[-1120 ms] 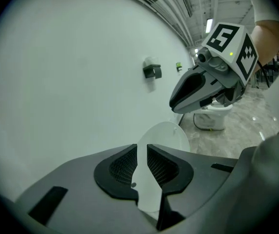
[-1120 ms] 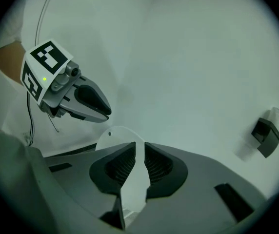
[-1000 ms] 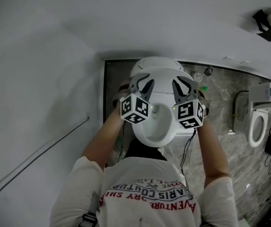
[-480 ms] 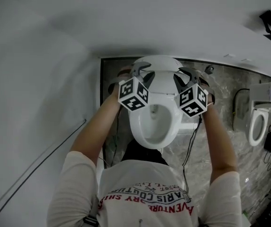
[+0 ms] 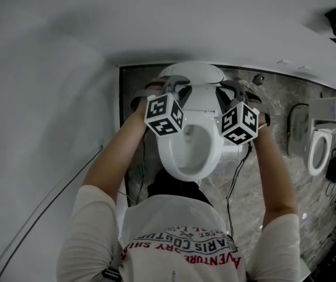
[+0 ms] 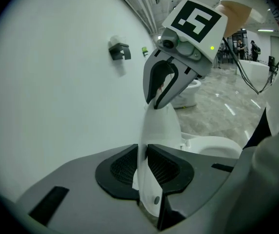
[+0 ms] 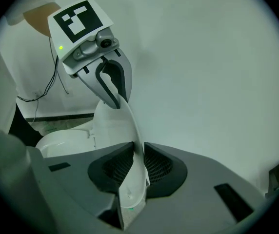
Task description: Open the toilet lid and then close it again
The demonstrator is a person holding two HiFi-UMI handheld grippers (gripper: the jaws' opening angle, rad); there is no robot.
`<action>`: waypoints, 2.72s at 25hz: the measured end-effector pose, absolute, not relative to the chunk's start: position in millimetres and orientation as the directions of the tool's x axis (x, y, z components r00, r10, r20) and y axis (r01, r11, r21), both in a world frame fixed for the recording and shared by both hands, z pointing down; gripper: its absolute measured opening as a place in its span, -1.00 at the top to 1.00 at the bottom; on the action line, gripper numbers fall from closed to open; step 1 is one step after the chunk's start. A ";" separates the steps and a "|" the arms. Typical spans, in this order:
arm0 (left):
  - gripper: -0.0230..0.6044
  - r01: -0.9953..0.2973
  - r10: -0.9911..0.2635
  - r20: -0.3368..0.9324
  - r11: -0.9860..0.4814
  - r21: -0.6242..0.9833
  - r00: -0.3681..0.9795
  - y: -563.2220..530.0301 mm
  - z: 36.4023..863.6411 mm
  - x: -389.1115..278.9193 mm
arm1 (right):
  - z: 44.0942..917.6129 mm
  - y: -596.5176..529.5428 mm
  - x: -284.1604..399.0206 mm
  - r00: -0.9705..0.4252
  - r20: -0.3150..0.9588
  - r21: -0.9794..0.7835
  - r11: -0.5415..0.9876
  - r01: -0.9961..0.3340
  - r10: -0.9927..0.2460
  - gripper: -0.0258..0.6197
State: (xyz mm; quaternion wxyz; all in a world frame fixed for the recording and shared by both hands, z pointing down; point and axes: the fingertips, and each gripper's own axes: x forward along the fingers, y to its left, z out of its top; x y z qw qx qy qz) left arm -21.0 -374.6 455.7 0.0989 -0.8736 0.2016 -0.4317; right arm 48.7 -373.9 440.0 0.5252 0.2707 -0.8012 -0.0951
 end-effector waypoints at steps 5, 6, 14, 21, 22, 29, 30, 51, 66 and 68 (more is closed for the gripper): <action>0.75 -0.245 -0.394 0.718 -0.919 -0.309 0.574 -359.4 452.1 -17.6 | 437.0 -359.4 51.2 -0.307 0.799 0.442 0.851 -0.285 -0.517 0.73; 0.75 -0.242 -0.391 0.718 -0.920 -0.308 0.576 -355.4 451.3 -17.6 | 436.3 -355.3 51.2 -0.309 0.797 0.448 0.851 -0.274 -0.519 0.74; 0.78 -0.214 -0.378 0.719 -0.925 -0.313 0.584 -321.6 448.7 -19.3 | 431.9 -321.0 49.6 -0.329 0.779 0.461 0.843 -0.277 -0.534 0.75; 0.78 -0.220 -0.404 0.702 -0.913 -0.342 0.587 -275.4 446.9 -19.0 | 429.9 -272.4 49.6 -0.360 0.768 0.469 0.848 -0.247 -0.530 0.77; 0.78 -0.223 -0.406 0.701 -0.913 -0.343 0.587 -268.2 447.2 -19.1 | 430.4 -264.9 49.5 -0.364 0.766 0.472 0.848 -0.242 -0.530 0.77; 0.79 -0.226 -0.428 0.696 -0.902 -0.368 0.576 -215.6 455.4 -20.6 | 438.0 -209.5 47.5 -0.382 0.756 0.476 0.847 -0.235 -0.531 0.79; 0.79 -0.229 -0.432 0.694 -0.900 -0.370 0.576 -207.6 457.1 -21.1 | 439.9 -201.0 47.0 -0.384 0.755 0.476 0.848 -0.235 -0.531 0.79; 0.72 -0.216 -0.496 0.679 -0.862 -0.458 0.541 -53.0 525.1 -19.7 | 513.7 -41.0 49.5 -0.388 0.757 0.513 0.846 -0.146 -0.526 0.80; 0.58 -0.161 -0.482 0.712 -0.867 -0.472 0.511 22.0 603.7 -21.8 | 593.4 35.6 47.0 -0.375 0.771 0.518 0.850 -0.101 -0.514 0.76; 0.57 -0.148 -0.475 0.725 -0.871 -0.469 0.499 34.0 614.1 -21.3 | 605.0 47.7 47.7 -0.370 0.784 0.502 0.860 -0.096 -0.499 0.75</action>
